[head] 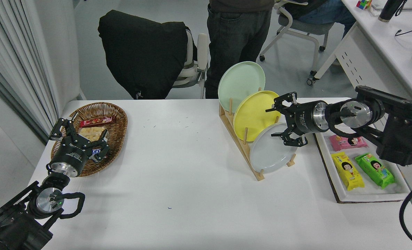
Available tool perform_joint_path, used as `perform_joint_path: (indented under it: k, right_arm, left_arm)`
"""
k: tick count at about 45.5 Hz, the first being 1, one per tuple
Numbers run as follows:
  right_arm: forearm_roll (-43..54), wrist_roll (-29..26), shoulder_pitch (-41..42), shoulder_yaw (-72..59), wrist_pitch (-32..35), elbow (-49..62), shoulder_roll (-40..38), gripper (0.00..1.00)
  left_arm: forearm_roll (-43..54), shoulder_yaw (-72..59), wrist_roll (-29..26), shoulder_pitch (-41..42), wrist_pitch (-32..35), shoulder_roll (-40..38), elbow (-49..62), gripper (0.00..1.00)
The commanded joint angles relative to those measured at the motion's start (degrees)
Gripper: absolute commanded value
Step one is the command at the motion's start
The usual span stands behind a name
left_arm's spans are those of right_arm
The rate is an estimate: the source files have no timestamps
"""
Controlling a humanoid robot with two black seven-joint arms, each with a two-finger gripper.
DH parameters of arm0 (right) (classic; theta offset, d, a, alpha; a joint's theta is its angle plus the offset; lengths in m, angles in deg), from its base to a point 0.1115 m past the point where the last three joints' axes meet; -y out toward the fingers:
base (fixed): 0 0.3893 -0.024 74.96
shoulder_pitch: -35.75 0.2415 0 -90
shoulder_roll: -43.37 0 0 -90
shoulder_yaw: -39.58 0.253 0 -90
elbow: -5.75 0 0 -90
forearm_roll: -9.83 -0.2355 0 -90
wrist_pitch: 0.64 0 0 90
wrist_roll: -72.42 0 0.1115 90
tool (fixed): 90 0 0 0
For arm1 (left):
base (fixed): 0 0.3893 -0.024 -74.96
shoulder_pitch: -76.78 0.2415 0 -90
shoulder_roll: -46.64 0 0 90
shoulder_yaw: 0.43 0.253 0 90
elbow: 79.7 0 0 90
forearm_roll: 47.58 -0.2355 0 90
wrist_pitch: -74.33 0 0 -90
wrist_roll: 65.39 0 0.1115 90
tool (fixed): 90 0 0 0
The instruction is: Place the plate on the table
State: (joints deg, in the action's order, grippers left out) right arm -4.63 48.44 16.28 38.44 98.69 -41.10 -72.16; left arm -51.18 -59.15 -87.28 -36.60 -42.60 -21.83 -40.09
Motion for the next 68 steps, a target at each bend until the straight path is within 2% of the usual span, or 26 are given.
perform_joint_path:
  k: [1,20,39,42,45,48,49,68]
  right_arm:
    - [0.13,-0.54,-0.39,-0.18,-0.64,0.71,0.03,0.56]
    - [-0.22,-3.88,-0.3,0.26,0.24,-0.08,-0.32,0.56]
    - [0.57,-3.35,0.14,0.61,0.68,-0.17,-1.11,0.58]
    - [0.57,-3.26,0.14,0.7,0.77,-0.17,-1.11,0.56]
    - [0.66,-3.18,0.14,0.61,0.77,-0.17,-1.11,0.5]
    - [0.75,-3.26,0.14,0.61,0.77,-0.08,-1.11,0.36]
    - [0.75,-3.26,0.14,0.61,0.77,-0.08,-1.11,0.34]
    - [0.75,-3.26,0.4,0.79,0.6,-0.08,-0.85,0.32]
  left_arm:
    - [0.0,0.0,0.0,0.0,-0.05,0.0,-0.07,0.98]
    - [0.0,0.0,0.0,0.0,0.03,0.0,0.02,0.98]
    - [0.0,0.0,0.0,0.0,0.03,0.0,0.02,0.98]
    - [0.0,0.0,0.0,0.0,0.03,0.0,0.02,0.98]
    - [0.0,0.0,0.0,0.0,0.03,0.0,0.02,0.98]
    - [0.0,0.0,0.0,0.0,-0.05,0.0,0.02,0.98]
    - [0.0,0.0,0.0,0.0,0.03,0.0,-0.06,0.98]
    - [0.0,0.0,0.0,0.0,0.03,0.0,0.02,0.98]
